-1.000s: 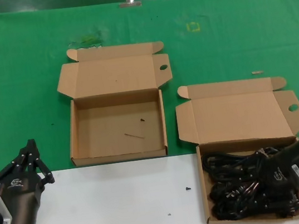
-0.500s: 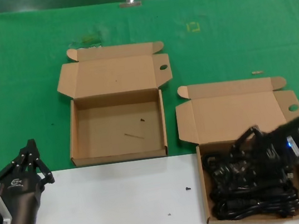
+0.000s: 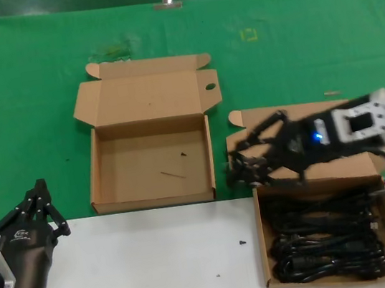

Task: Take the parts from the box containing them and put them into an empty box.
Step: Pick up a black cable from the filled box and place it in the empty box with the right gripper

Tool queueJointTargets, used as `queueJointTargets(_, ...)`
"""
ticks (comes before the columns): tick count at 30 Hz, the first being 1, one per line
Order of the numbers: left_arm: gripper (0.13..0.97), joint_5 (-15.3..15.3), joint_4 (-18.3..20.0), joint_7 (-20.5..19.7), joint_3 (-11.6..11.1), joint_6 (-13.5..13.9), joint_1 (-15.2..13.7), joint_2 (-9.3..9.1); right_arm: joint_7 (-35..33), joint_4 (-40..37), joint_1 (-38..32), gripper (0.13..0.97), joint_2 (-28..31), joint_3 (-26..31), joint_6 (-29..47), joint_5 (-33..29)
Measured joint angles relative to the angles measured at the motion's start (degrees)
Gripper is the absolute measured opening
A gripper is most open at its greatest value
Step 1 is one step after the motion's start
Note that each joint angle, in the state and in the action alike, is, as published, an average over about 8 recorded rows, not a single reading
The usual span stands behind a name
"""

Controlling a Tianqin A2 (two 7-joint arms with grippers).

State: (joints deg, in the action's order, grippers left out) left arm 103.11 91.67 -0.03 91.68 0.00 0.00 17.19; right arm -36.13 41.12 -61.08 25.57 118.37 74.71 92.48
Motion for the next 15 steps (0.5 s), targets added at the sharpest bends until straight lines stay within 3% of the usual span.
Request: queueJointTargets(15,0.139,0.0,0.0,0.0,0.0,0.0,0.0,0.00,-12.7,-28.3,-8.7,0.294,-16.5,-6.1,-9.3,3.9)
